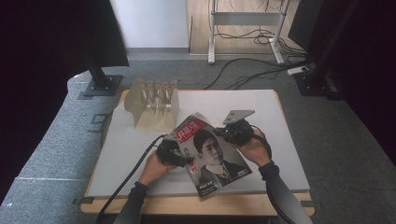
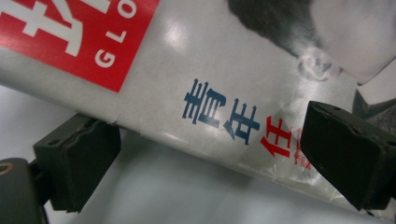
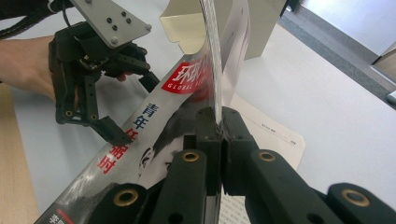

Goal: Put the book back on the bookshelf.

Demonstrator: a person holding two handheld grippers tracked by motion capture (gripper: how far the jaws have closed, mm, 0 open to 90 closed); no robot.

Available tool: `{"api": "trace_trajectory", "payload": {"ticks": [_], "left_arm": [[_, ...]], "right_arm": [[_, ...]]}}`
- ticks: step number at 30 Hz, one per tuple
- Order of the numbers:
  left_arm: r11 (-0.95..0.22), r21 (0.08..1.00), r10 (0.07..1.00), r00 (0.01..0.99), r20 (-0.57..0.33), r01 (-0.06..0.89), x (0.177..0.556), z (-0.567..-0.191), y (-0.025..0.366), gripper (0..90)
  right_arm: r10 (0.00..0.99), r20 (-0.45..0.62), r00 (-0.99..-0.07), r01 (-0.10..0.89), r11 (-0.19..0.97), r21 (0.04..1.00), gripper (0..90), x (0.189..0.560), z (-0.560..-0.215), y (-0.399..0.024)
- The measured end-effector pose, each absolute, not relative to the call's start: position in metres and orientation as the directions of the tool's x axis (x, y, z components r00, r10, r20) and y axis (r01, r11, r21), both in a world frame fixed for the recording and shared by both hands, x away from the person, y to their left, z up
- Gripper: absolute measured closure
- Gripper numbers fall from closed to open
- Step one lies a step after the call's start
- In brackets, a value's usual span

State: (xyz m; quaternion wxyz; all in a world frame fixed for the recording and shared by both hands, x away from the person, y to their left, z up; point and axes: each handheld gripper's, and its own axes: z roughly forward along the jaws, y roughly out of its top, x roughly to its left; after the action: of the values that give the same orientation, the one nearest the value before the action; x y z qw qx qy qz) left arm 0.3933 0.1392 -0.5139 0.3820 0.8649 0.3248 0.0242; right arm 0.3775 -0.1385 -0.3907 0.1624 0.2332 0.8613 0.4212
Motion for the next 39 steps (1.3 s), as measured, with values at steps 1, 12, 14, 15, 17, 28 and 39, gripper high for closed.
{"api": "trace_trajectory", "payload": {"ticks": [1, 12, 14, 15, 17, 28, 39], "left_arm": [[-0.497, 0.676, 0.580, 0.788, -0.206, 0.543, 0.393, -0.514, 0.139, 5.3], [-0.488, 0.715, 0.608, 0.783, -0.132, 0.500, 0.391, -0.488, 0.135, 18.7], [-0.512, 0.713, 0.615, 0.784, -0.085, 0.479, 0.391, -0.482, 0.135, 25.4], [-0.512, 0.713, 0.615, 0.784, -0.085, 0.479, 0.391, -0.482, 0.135, 26.5], [-0.531, 0.702, 0.607, 0.791, -0.077, 0.475, 0.391, -0.478, 0.135, 27.1], [-0.544, 0.707, 0.599, 0.799, -0.048, 0.451, 0.391, -0.455, 0.132, 48.8], [-0.518, 0.711, 0.603, 0.793, -0.092, 0.476, 0.394, -0.434, 0.134, 65.2]], "right_arm": [[0.538, -0.083, -0.839, 0.265, 0.536, 0.801, 86.7, 0.378, -0.391, -0.139], [0.550, -0.067, -0.832, 0.272, 0.511, 0.816, 86.6, 0.380, -0.388, -0.147], [0.553, -0.071, -0.830, 0.270, 0.509, 0.817, 86.6, 0.379, -0.386, -0.147], [0.553, -0.071, -0.830, 0.270, 0.509, 0.817, 86.6, 0.379, -0.386, -0.147], [0.554, -0.071, -0.829, 0.268, 0.507, 0.820, 86.6, 0.379, -0.385, -0.148], [0.561, -0.078, -0.824, 0.261, 0.498, 0.827, 86.6, 0.380, -0.381, -0.151], [0.580, -0.088, -0.810, 0.250, 0.477, 0.843, 86.5, 0.383, -0.376, -0.157]]}}
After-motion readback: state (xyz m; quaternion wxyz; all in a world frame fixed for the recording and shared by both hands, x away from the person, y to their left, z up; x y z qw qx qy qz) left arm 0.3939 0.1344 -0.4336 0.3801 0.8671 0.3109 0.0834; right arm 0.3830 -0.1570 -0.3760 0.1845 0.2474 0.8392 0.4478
